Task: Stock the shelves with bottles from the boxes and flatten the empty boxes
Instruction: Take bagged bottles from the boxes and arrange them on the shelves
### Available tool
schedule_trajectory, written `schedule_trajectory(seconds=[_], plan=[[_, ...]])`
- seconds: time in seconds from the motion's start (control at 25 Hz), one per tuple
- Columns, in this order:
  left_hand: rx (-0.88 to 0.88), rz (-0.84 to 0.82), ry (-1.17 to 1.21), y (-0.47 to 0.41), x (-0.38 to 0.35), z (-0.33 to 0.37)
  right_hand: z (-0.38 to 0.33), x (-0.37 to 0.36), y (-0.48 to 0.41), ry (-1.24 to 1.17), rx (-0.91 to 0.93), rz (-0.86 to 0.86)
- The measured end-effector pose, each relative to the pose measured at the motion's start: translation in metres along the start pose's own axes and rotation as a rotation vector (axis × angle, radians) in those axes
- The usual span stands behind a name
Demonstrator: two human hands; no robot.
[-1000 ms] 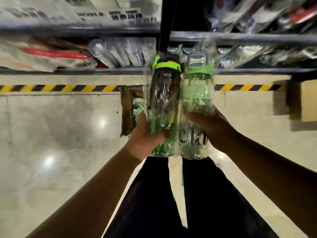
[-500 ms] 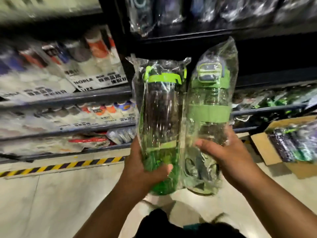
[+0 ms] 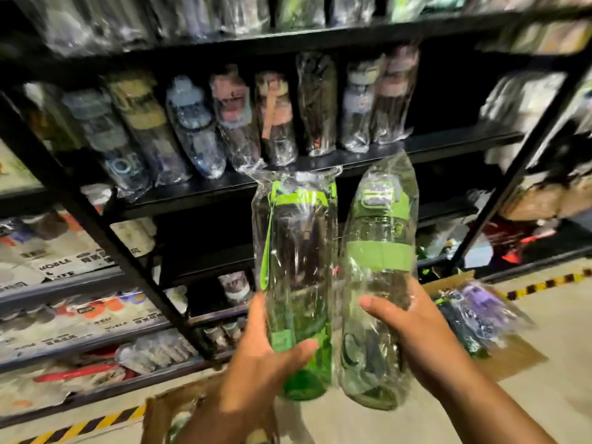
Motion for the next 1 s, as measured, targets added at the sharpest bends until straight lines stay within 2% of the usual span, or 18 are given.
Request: schedule_trajectory(seconds=[0.2,0.44,0.72,1.0], plan=[[0.002,-0.099,-0.082,-0.038,-0.07,0.008,-0.012,0.07,-0.011,0.002,0.002,0.049],[-0.041,-0.099,-0.046,-0.115,-0.122,0.011,-0.035,0.134,-0.06,-0.004,0.027,0.174],[-0.116,-0.173,-0.042,-0.263,-0.17,0.007,-0.09,0.203,-0.186,0.149,0.085,0.341],[-0.092,-0.283,-0.053,-0.369,-0.199,0.019,-0.161,0.246,-0.316,0.146,0.228,0.451]])
Point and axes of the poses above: each hand's wrist, its own y-axis away from the middle knuckle, its own x-axis out of the back of the hand, z = x × y, the point moved 5 cm from there along -y, towards the middle knuckle, and after that the axes turned 9 degrees about -x, right-handed, at the moved point
